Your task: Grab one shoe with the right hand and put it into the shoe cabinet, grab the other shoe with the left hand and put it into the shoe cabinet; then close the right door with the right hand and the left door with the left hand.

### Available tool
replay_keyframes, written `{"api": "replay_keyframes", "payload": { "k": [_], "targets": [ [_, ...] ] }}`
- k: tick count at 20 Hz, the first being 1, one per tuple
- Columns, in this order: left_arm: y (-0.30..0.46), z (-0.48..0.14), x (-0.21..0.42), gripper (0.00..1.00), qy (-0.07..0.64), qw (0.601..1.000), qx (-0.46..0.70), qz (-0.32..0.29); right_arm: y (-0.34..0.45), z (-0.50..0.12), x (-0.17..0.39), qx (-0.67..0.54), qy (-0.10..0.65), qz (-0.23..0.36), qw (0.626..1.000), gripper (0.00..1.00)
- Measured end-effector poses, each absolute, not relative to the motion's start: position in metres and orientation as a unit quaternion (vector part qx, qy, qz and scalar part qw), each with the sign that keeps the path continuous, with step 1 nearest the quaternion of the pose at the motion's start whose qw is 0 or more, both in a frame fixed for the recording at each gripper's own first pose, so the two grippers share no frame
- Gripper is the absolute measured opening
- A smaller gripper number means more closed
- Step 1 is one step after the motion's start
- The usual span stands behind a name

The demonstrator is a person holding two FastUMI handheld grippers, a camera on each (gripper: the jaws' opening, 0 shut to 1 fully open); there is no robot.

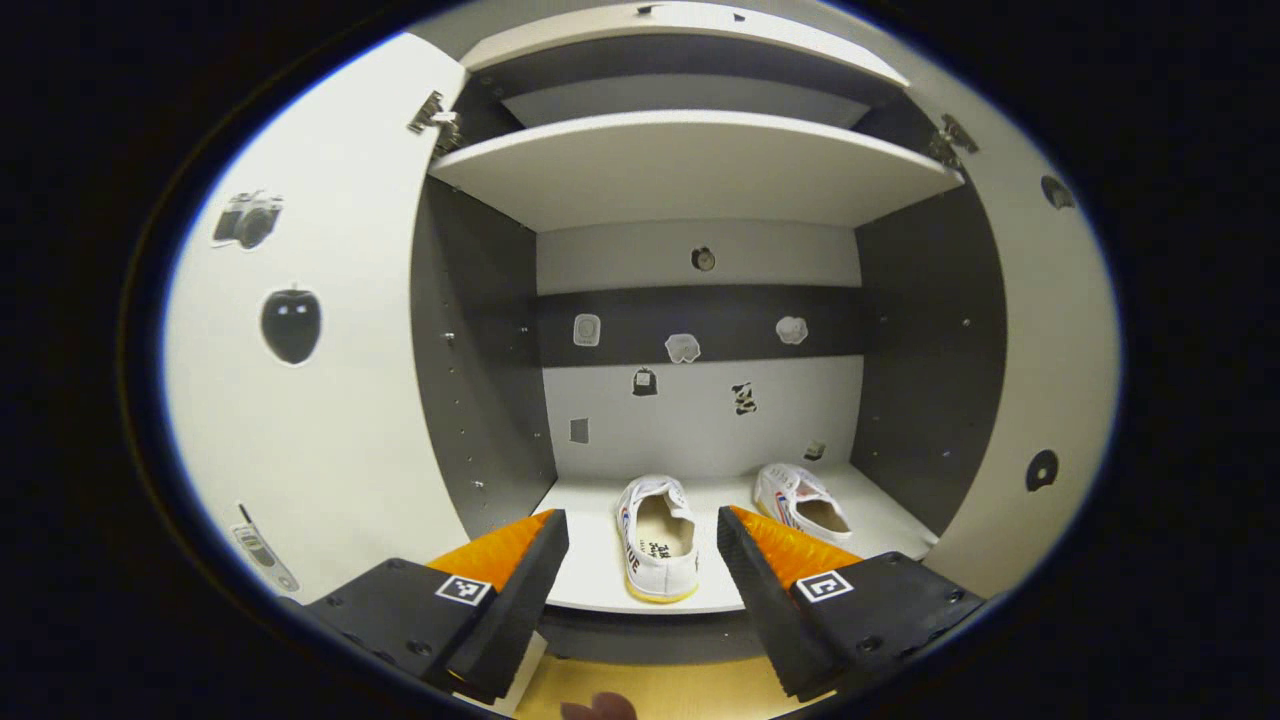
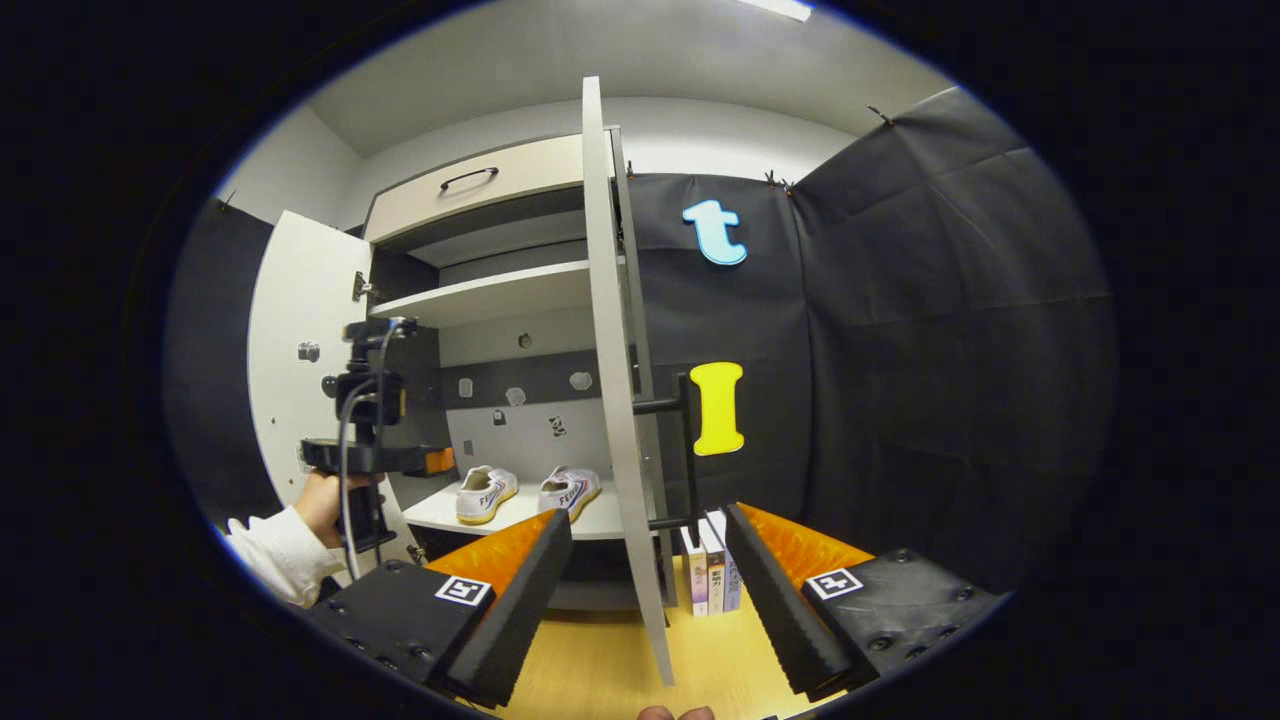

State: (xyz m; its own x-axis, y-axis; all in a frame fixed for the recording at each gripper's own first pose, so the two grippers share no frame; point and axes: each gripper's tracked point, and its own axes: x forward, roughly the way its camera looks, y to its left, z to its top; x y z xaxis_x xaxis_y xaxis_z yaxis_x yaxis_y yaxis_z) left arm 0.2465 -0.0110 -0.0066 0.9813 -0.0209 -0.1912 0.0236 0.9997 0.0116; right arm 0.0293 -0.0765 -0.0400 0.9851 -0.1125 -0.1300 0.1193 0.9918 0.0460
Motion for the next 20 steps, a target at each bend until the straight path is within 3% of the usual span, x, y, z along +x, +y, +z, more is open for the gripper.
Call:
{"api": "replay_keyframes", "payload": {
  "k": [7,20],
  "targets": [
    [-0.011,0.023,0.162,0.95,0.061,0.997,-0.021,-0.046,-0.133,-0.027,0.043,0.008,0.05,-0.121,0.991,0.98],
    [0.059,0.062,0.061,0.95,0.026,0.999,-0.029,-0.015,-0.109,-0.037,0.06,0.001,0.071,-0.084,0.994,0.95]
  ]
}}
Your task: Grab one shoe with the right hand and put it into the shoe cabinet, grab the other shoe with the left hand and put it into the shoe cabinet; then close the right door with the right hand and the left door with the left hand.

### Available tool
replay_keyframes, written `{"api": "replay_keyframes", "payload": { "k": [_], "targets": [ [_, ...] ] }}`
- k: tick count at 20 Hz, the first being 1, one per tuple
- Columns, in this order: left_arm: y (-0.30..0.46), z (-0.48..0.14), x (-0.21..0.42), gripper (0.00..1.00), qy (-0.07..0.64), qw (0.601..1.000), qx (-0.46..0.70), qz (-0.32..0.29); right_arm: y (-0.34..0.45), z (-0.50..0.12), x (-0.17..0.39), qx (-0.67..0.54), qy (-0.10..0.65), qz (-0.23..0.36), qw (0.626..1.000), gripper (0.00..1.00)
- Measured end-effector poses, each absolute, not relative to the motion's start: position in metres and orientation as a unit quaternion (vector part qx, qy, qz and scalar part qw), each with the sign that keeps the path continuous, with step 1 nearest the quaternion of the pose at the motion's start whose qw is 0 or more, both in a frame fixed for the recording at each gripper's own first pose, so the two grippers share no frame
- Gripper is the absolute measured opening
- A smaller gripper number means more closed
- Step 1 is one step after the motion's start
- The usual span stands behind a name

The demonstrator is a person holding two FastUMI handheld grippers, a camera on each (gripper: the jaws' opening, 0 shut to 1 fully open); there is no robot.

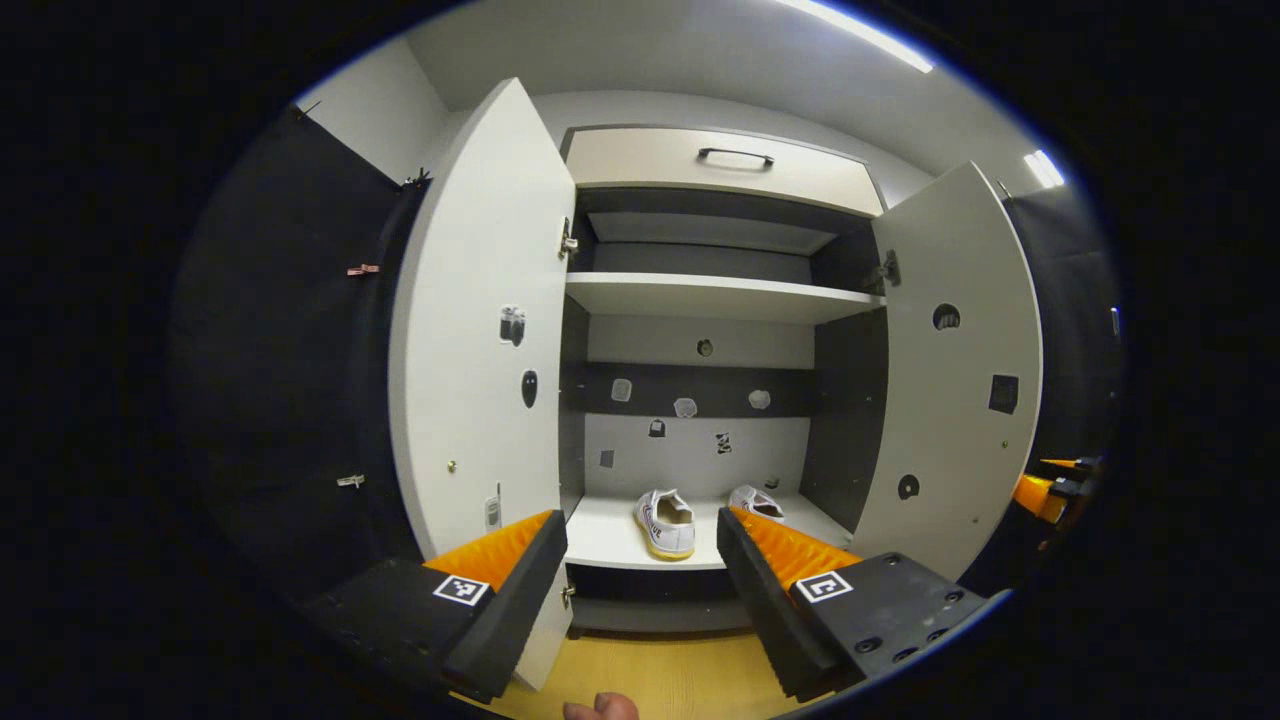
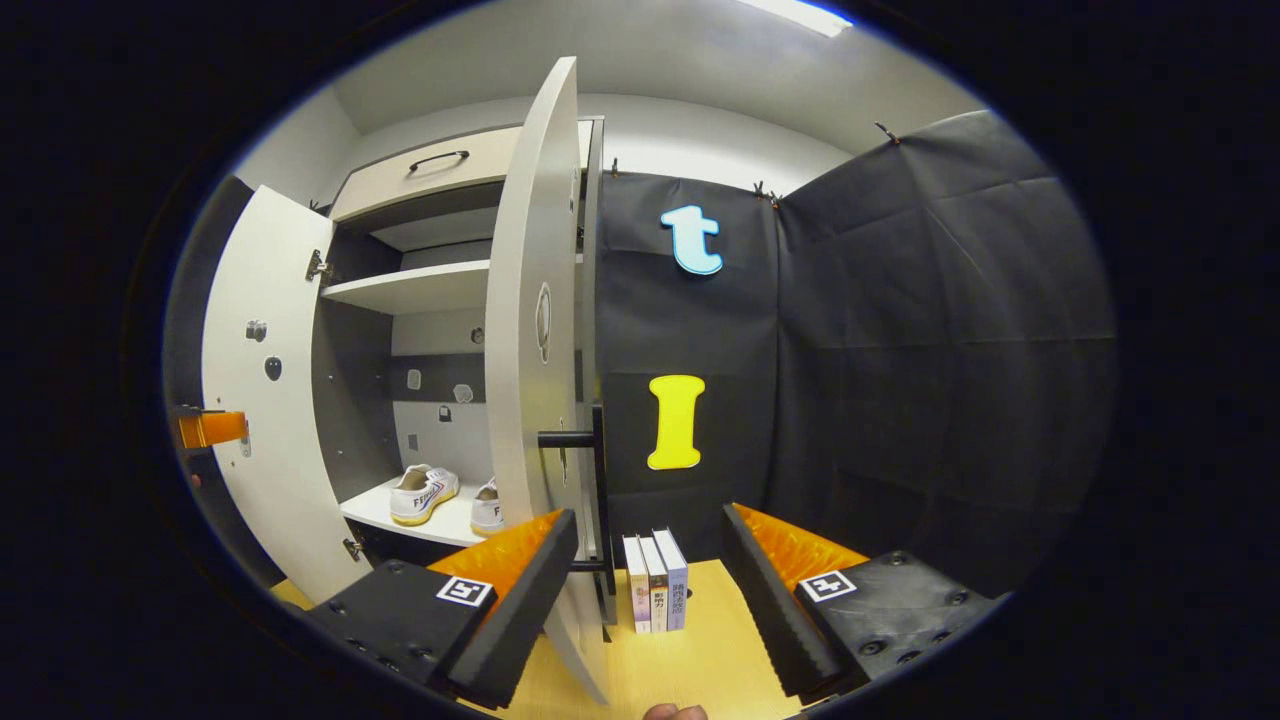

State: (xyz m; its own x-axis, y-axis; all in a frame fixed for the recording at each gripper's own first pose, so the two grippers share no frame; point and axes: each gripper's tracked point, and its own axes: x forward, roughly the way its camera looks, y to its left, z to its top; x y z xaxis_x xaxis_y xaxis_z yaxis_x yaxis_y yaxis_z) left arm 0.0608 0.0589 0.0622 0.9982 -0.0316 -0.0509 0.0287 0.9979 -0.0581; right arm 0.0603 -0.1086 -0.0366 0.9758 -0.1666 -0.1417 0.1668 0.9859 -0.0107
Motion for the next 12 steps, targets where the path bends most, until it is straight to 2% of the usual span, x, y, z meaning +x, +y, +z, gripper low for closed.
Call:
{"api": "replay_keyframes", "payload": {
  "k": [1,2,5,12],
  "targets": [
    [0.07,0.063,0.056,0.95,0.024,0.999,-0.03,-0.006,-0.103,-0.038,0.061,0.011,0.075,-0.083,0.994,0.92],
    [0.082,0.063,0.052,0.95,0.024,0.999,-0.031,0.002,-0.098,-0.039,0.061,0.017,0.075,-0.086,0.993,0.95],
    [0.12,0.06,0.036,0.95,0.028,0.999,-0.025,0.032,-0.079,-0.041,0.064,0.011,0.072,-0.085,0.994,0.97],
    [0.195,0.049,0.018,0.96,0.039,0.995,-0.026,0.089,-0.015,-0.046,0.076,0.005,0.068,-0.049,0.997,0.97]
  ]
}}
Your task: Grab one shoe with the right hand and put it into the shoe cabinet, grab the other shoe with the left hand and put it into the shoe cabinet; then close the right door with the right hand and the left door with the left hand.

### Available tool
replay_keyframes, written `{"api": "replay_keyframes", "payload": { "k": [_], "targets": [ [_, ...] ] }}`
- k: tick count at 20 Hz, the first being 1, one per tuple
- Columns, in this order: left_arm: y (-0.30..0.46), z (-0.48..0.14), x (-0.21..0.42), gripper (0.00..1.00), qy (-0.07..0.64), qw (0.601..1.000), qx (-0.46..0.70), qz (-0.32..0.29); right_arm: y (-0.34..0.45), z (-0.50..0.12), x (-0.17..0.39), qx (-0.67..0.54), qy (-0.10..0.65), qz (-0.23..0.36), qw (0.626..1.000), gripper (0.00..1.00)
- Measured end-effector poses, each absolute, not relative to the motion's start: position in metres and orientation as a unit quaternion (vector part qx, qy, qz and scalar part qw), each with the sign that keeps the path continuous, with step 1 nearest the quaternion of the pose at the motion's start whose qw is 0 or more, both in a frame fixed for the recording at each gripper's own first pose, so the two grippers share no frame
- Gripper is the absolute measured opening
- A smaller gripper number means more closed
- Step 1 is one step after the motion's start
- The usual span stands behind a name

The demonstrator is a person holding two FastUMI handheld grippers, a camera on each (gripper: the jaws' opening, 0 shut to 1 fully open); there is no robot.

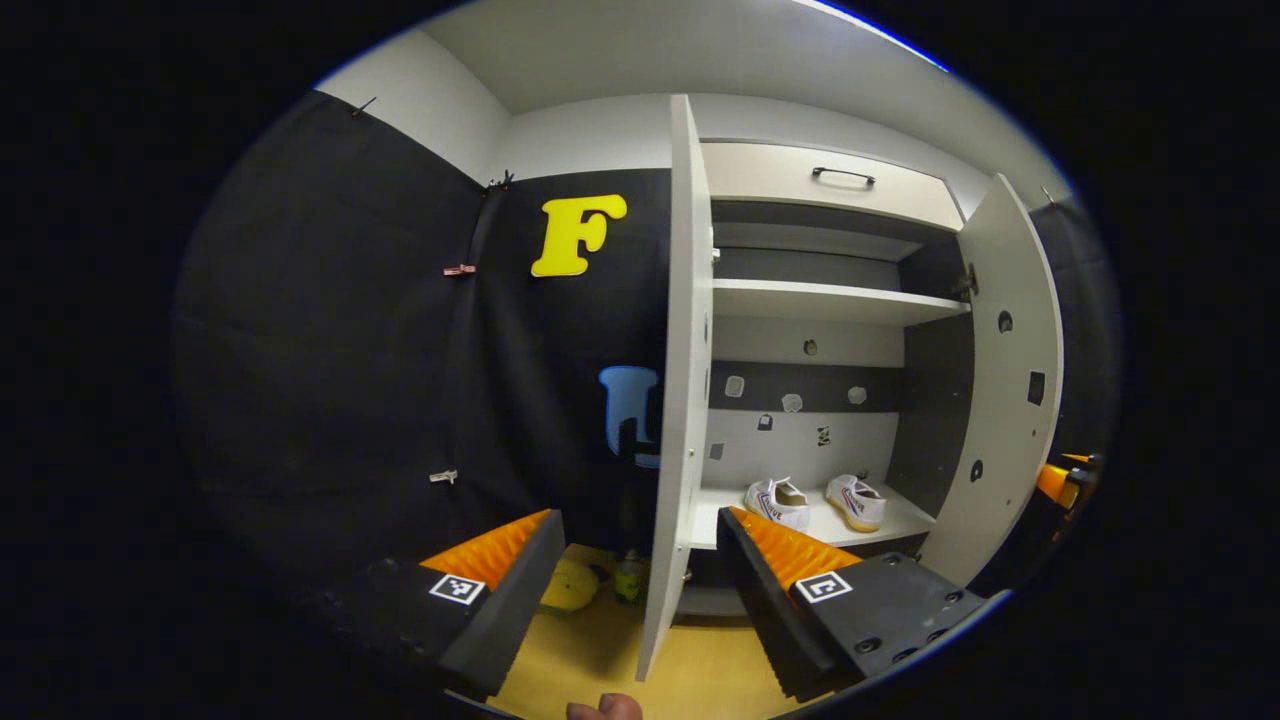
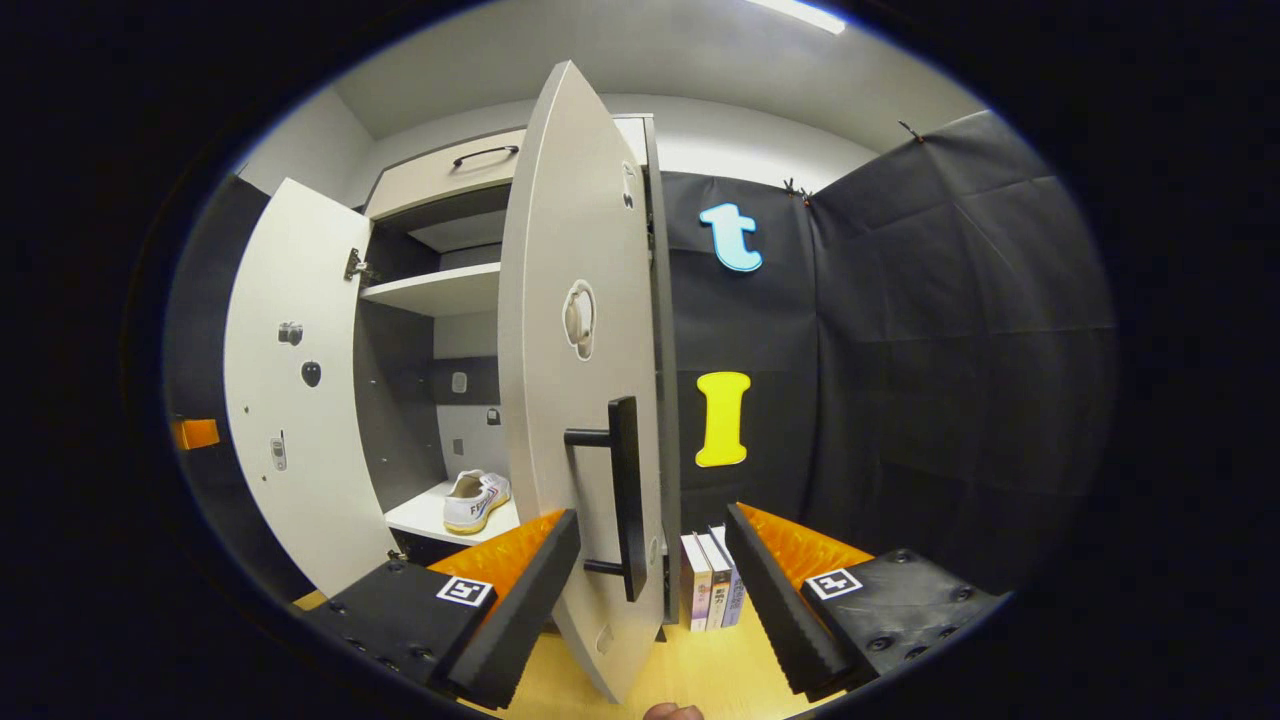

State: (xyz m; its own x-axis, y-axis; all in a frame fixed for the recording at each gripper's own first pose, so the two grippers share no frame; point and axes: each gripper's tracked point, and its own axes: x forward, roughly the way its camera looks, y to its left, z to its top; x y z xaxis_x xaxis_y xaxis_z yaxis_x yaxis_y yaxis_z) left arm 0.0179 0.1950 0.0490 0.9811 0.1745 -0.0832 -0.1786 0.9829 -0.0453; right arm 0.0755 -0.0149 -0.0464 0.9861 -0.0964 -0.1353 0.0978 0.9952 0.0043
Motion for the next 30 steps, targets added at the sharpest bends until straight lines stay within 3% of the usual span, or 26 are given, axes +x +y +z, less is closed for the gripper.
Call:
{"api": "replay_keyframes", "payload": {
  "k": [6,15,30],
  "targets": [
    [0.25,0.036,0.027,0.96,0.049,0.991,-0.019,0.125,0.028,-0.056,0.091,0.005,0.064,-0.02,0.998,0.98],
    [0.263,0.018,0.062,0.95,0.06,0.99,-0.026,0.123,0.074,-0.056,0.083,0.0,0.062,0.024,0.998,0.98],
    [0.266,0.008,0.089,0.95,0.069,0.989,0.028,0.127,0.017,-0.041,0.038,0.004,0.07,-0.024,0.997,0.98]
  ]
}}
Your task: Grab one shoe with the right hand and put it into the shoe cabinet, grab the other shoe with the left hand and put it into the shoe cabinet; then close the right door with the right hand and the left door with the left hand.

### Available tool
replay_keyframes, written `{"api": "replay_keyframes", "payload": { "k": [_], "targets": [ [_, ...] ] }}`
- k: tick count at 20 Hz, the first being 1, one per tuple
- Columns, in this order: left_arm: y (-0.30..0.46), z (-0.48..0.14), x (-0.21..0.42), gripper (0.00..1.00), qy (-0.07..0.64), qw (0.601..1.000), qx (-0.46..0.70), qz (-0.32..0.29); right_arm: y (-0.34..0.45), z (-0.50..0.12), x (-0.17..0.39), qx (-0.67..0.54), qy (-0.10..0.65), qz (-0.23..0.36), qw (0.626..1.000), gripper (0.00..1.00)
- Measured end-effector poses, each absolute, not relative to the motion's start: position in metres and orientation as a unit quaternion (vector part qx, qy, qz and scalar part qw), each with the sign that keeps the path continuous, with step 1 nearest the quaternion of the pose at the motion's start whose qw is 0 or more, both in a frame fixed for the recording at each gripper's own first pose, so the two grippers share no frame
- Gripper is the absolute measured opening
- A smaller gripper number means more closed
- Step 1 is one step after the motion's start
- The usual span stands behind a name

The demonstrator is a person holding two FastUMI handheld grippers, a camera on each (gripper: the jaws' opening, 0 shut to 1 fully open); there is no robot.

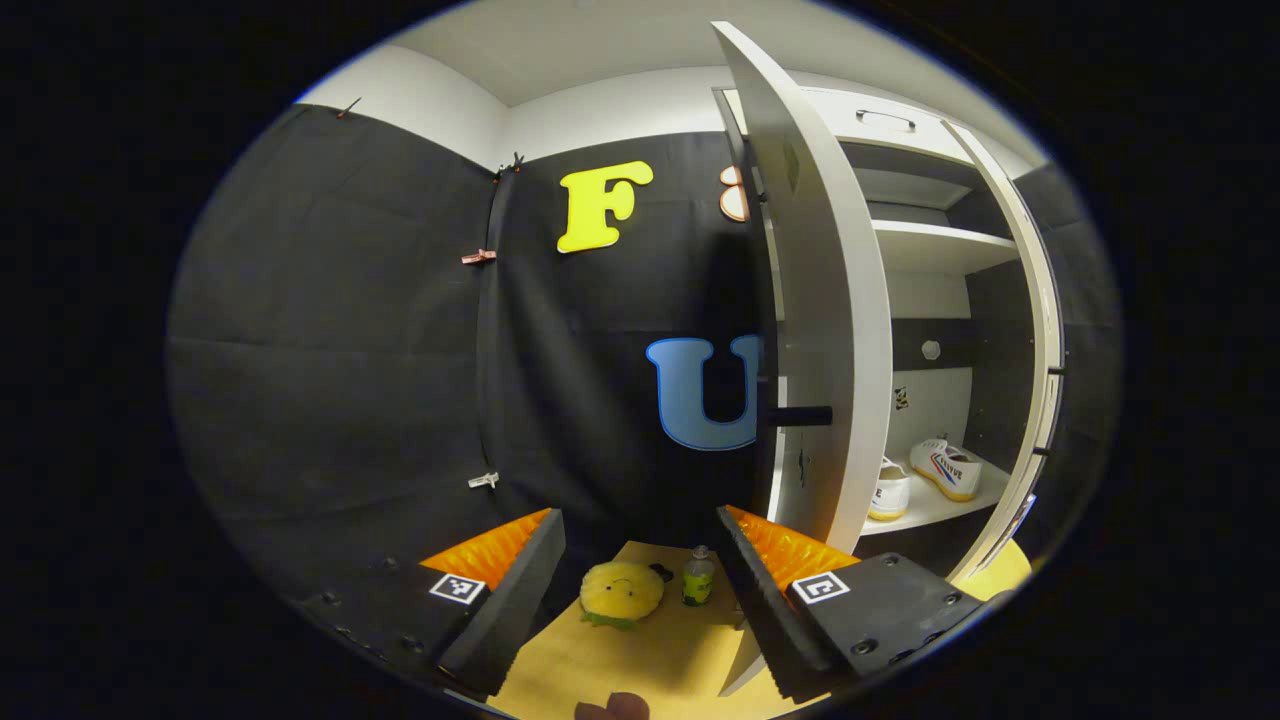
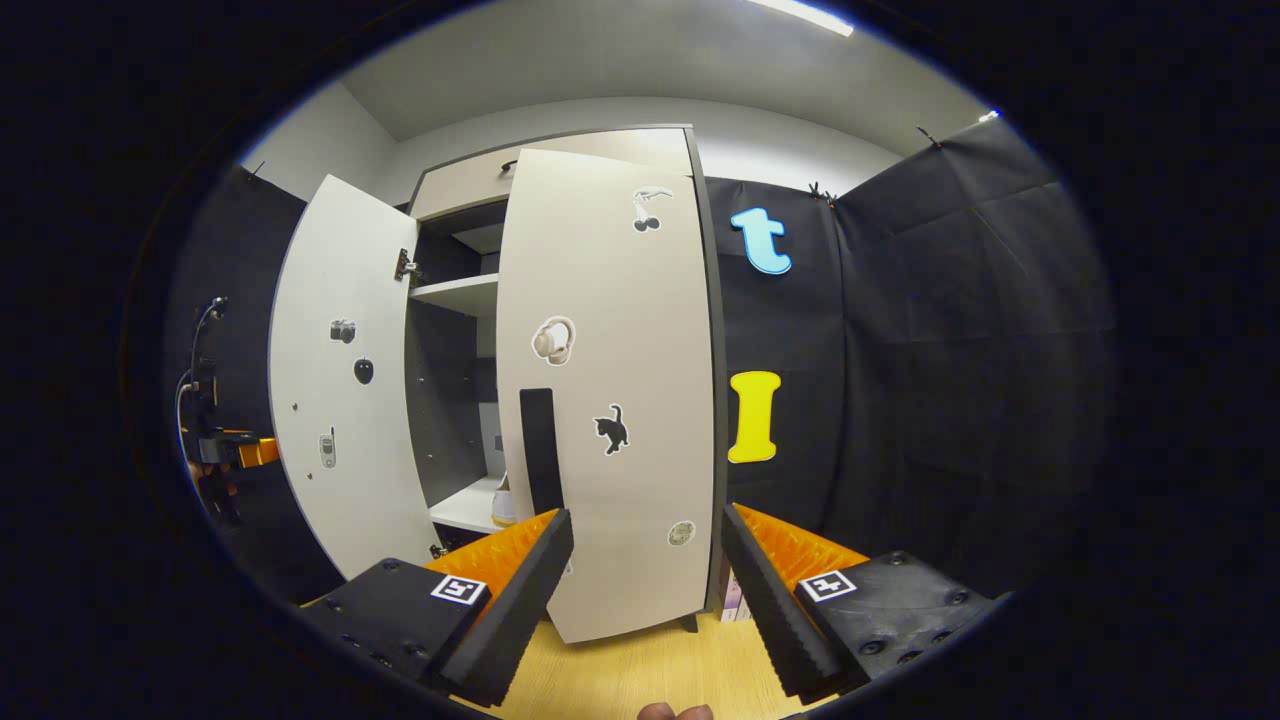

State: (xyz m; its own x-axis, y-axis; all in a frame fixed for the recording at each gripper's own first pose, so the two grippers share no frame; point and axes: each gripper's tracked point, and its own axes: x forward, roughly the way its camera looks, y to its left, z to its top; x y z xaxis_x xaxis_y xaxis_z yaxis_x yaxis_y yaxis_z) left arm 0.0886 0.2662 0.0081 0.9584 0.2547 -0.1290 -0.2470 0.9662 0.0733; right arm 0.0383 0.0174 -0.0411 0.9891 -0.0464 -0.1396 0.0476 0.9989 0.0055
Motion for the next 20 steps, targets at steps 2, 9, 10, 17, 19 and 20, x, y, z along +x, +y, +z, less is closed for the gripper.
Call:
{"api": "replay_keyframes", "payload": {
  "k": [2,9,10,17,19,20],
  "targets": [
    [0.263,0.009,0.089,0.95,0.067,0.99,0.025,0.124,0.014,-0.041,0.037,0.005,0.071,-0.023,0.997,0.98],
    [0.247,0.006,0.083,0.94,0.068,0.989,0.004,0.134,0.003,-0.033,0.037,-0.002,0.066,-0.021,0.998,0.98],
    [0.243,0.007,0.083,0.94,0.068,0.989,0.005,0.132,0.0,-0.033,0.037,0.002,0.067,-0.022,0.997,0.98],
    [0.2,0.008,0.078,0.94,0.066,0.99,0.006,0.121,-0.024,-0.033,0.039,0.008,0.07,-0.031,0.997,0.98],
    [0.186,0.007,0.08,0.94,0.068,0.991,-0.006,0.111,-0.031,-0.034,0.037,0.008,0.071,-0.032,0.997,0.98],
    [0.178,0.007,0.081,0.94,0.069,0.992,-0.011,0.104,-0.034,-0.034,0.036,0.008,0.07,-0.032,0.997,0.98]
  ]
}}
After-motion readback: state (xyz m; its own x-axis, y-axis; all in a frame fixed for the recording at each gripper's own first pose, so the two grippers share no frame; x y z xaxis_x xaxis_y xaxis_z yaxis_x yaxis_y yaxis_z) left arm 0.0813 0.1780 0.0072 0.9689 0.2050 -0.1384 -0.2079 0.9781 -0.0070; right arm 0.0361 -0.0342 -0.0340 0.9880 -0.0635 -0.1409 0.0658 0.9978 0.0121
